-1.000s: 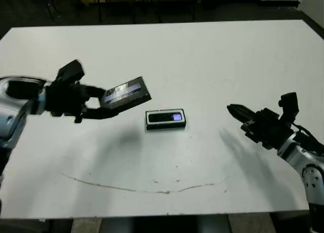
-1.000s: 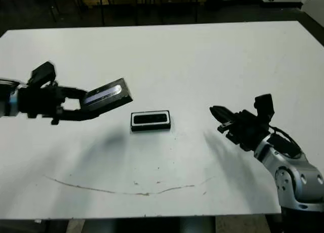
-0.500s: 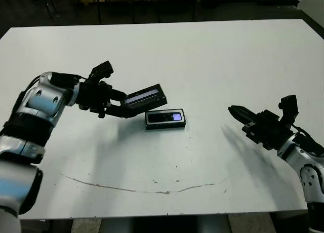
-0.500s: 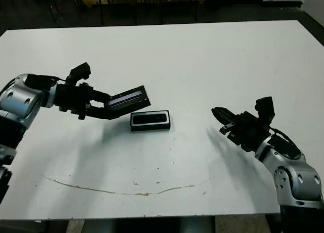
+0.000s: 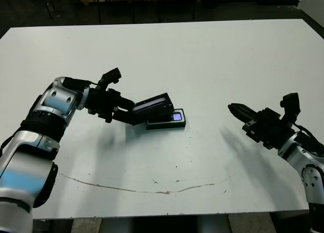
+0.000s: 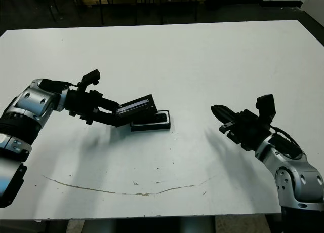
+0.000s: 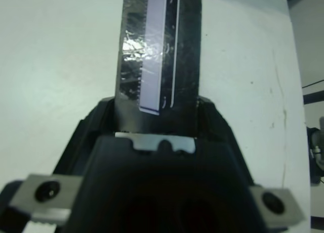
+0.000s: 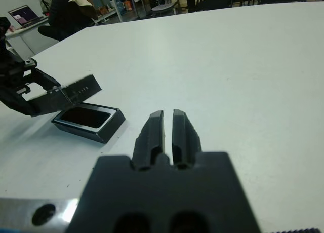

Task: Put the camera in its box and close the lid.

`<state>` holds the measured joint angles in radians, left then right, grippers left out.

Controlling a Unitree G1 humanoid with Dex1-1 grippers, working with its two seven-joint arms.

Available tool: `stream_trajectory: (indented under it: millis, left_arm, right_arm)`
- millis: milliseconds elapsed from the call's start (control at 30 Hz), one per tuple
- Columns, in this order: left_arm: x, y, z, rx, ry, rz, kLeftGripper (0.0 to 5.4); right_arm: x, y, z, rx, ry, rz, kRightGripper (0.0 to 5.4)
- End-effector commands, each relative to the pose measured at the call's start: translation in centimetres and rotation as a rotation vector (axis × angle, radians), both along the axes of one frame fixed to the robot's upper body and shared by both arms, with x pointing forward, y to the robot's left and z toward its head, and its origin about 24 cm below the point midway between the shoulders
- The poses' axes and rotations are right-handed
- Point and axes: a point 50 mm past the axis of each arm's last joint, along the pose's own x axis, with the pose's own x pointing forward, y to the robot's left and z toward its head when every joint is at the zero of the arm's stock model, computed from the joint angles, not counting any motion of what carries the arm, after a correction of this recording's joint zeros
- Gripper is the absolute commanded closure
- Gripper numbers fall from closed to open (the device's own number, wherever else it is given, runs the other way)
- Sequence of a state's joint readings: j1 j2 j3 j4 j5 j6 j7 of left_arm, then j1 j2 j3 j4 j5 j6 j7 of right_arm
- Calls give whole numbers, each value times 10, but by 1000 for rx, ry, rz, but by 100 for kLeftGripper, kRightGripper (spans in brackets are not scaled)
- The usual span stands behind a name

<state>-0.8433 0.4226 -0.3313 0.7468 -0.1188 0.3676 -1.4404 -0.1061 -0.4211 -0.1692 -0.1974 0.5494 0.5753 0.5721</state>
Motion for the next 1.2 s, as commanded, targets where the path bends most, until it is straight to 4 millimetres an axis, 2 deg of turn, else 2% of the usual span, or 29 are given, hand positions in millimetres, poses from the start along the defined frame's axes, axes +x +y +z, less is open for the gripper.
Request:
stream_trajectory:
  millis: [33, 400, 867, 1200]
  left_arm:
    - [3, -5, -1, 22, 24, -27, 278]
    - [8, -9, -5, 36, 11, -19, 278]
    - [8, -15, -12, 39, 28, -15, 278]
    - [5, -33, -16, 42, 44, -114, 278]
  right_arm:
    - [-3, -3, -5, 15, 38, -11, 540]
    - [-7, -4, 0, 25, 42, -3, 540]
    - [-10, -3, -3, 56, 59, -6, 540]
    - [-11, -3, -3, 23, 67, -26, 540]
